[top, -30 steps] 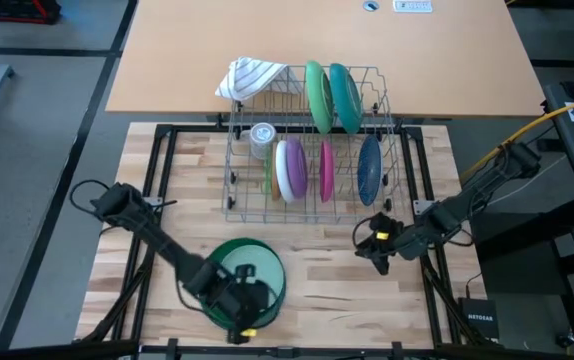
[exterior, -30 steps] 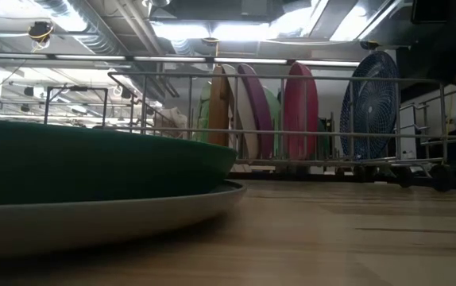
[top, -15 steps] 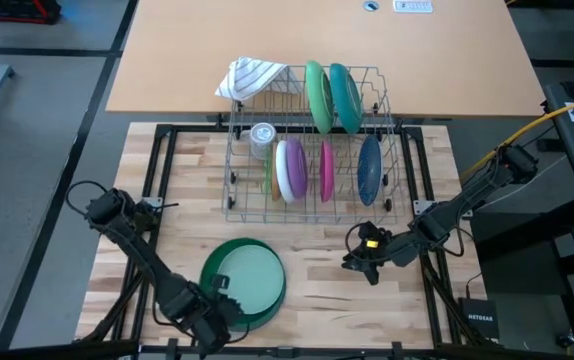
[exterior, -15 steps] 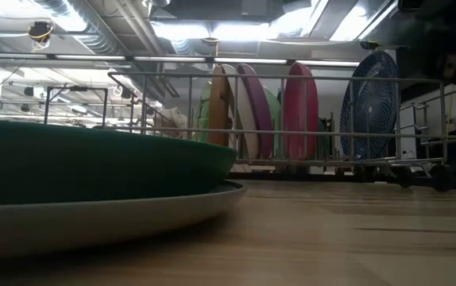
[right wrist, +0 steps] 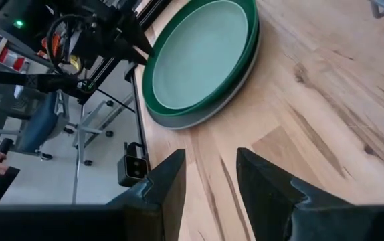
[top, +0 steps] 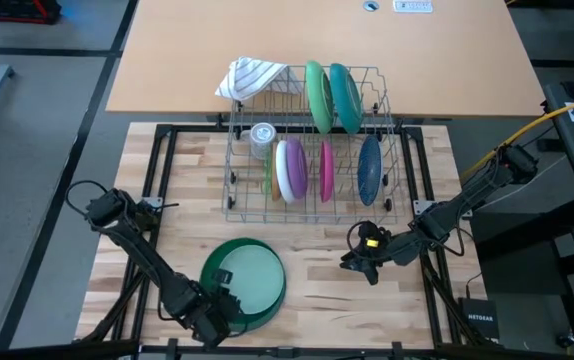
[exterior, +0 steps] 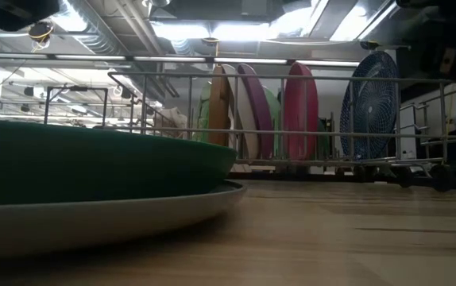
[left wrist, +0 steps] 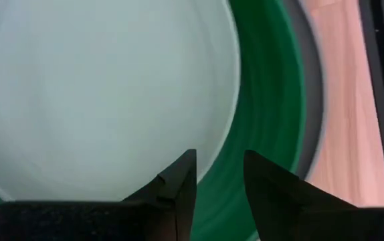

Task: Sort dishes
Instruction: Put the light green plate in the dishwasher rack

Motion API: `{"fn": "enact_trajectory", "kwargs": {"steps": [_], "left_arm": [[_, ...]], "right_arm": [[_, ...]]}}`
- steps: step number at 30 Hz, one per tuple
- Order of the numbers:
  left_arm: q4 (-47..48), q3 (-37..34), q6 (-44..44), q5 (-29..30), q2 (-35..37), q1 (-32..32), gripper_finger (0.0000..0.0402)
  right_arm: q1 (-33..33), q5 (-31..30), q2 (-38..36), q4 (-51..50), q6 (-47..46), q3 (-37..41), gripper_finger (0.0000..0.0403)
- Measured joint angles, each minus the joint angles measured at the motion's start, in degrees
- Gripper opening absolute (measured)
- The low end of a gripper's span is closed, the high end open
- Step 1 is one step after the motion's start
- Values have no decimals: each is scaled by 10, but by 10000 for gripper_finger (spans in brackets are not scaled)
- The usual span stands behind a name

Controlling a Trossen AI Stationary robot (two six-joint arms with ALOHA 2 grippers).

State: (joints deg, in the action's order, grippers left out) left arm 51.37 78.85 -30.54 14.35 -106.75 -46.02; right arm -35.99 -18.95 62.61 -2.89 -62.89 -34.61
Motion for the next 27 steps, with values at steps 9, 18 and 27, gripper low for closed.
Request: {"fn": "enact_trajectory", "kwargs": {"steps": [9, 18, 27], "left_arm": [[-16, -35, 29, 4, 0, 1, 114], [-76, -70, 81, 6, -6, 22, 114], [-91, -72, 81, 9, -6, 35, 43]], "right_arm": [[0, -2, 0, -1, 0, 0, 136], [0, -11, 0, -1, 0, 0, 136], [0, -11, 0, -2, -5, 0, 136]]}}
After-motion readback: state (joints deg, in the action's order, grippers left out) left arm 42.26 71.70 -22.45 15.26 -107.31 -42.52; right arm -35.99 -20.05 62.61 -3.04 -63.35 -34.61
